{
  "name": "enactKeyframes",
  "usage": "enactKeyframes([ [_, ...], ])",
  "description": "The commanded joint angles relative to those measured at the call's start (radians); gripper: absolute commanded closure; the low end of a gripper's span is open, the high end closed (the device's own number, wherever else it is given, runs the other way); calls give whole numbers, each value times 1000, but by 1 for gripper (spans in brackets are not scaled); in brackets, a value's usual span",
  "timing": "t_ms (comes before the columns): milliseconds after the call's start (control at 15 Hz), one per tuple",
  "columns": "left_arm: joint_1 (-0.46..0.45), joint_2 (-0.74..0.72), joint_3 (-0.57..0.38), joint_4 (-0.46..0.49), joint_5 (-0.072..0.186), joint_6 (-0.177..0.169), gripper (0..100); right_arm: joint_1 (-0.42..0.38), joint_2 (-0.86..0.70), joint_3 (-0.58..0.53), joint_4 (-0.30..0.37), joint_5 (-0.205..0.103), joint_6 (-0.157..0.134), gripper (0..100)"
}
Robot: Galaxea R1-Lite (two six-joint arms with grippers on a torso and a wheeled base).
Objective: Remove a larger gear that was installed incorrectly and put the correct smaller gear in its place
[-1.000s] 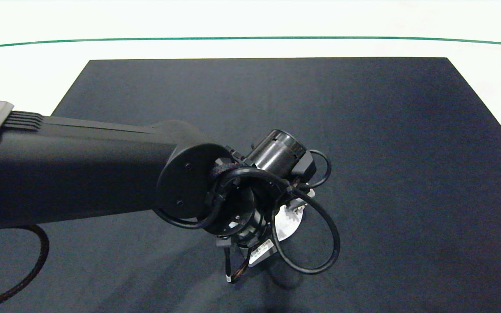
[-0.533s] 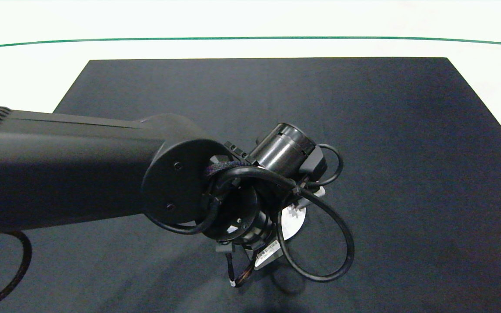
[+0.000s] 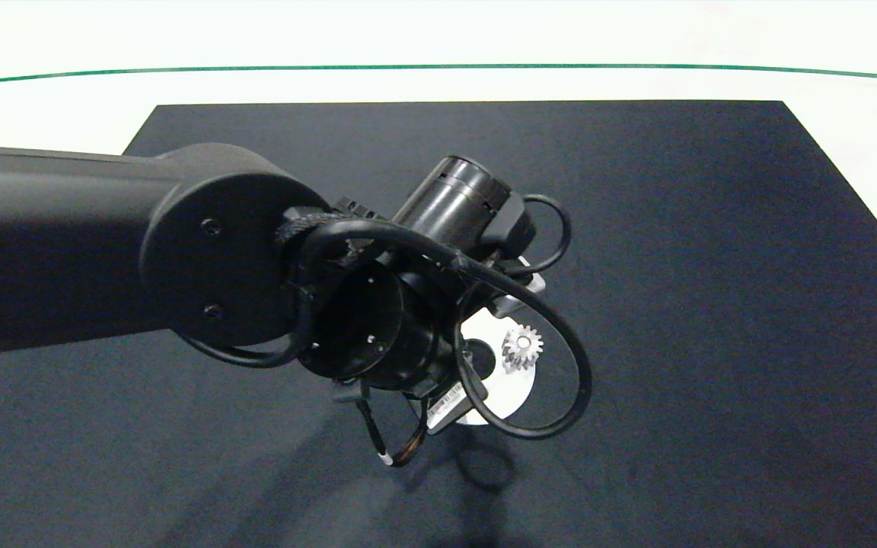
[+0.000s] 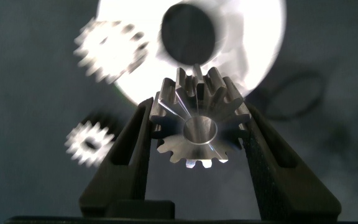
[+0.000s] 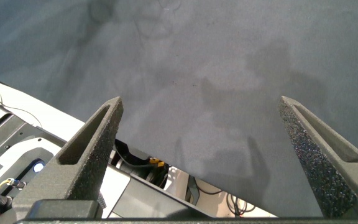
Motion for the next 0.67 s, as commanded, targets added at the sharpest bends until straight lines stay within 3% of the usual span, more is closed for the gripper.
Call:
enactKeyframes([
  [67, 50, -97, 82, 4, 2, 4, 72, -1, -4, 8, 3, 1, 0, 0],
  [467, 190, -252, 295, 18, 1, 14, 72, -2, -2, 27, 3, 1, 0, 0],
  [533, 207, -269, 313, 18, -10, 14, 72, -4, -2, 27, 3, 0, 0, 0],
  [667, 254, -295, 347, 15, -62, 10, 72, -4, -5, 27, 3, -2, 0, 0],
])
